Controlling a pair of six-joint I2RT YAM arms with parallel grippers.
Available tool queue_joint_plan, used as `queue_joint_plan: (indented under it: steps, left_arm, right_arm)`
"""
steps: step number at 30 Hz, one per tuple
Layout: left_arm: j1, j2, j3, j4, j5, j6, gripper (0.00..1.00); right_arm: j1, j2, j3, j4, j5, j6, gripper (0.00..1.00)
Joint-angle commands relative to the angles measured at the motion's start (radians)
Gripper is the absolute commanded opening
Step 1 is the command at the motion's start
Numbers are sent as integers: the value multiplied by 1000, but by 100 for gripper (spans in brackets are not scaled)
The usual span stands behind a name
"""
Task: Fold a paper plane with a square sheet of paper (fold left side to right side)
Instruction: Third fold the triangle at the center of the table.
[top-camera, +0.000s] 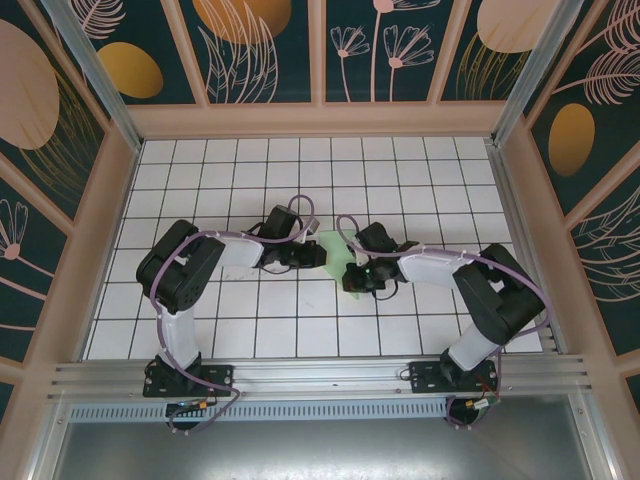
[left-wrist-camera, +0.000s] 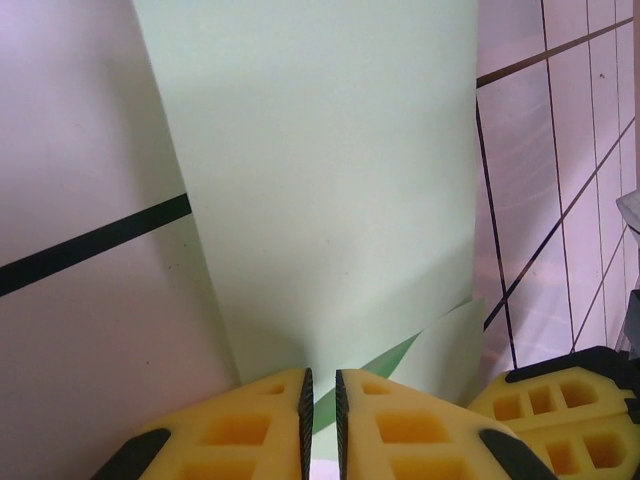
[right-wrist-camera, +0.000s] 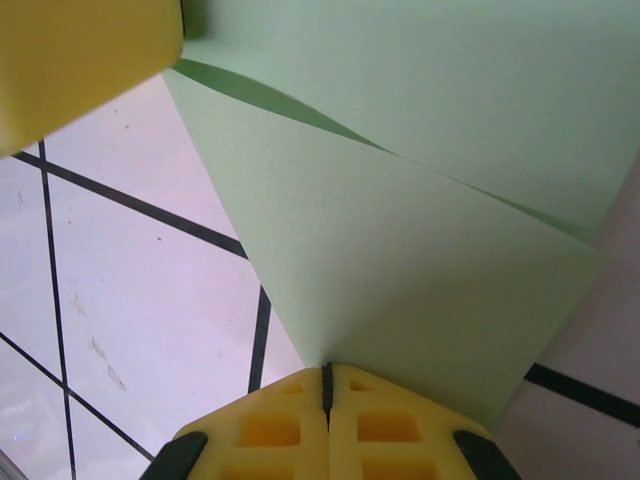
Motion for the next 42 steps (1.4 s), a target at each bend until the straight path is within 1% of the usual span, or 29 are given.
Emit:
queue_joint_plan:
  steps: [1, 4, 8, 10, 12, 14, 16, 19, 25, 29, 33, 42]
  left_arm:
    - [-2, 51, -21, -37, -130, 45, 19]
    - [-2, -26, -25, -39, -142, 45, 21]
    - [-2, -138, -27, -48, -150, 49, 22]
    - [-8, -174, -37, -32, -118, 42, 22]
    - [-34, -181, -28, -49, -104, 55, 21]
    - [-67, -166, -19, -50, -81, 56, 21]
    - [-94, -140, -20, -13, -49, 39, 21]
    - [-119, -97, 1, -1, -48, 32, 21]
    - [-135, -51, 30, 10, -40, 29, 20]
    - [-136, -8, 38, -8, -74, 35, 20]
    - [-136, 33, 42, -49, -141, 42, 19]
    - [-137, 55, 35, -148, -252, 78, 17]
  right_arm:
    - [-9, 3, -30, -75, 32, 13, 3]
    - [-9, 27, -31, -54, 34, 15, 2]
    - [-10, 41, -24, -44, 34, 16, 2]
    - [-12, 43, -21, -42, 37, 16, 2]
    - [-12, 44, -21, -43, 37, 15, 2]
    - [-14, 42, -23, -42, 39, 16, 2]
    - [-15, 41, -24, -37, 39, 18, 2]
    - [-15, 43, -26, -32, 38, 21, 2]
    - [-16, 48, -20, -31, 40, 21, 1]
    - [-18, 51, -15, -32, 39, 19, 0]
    - [-18, 48, -6, -46, 40, 13, 0]
    - [-19, 18, 16, -88, 42, 14, 0]
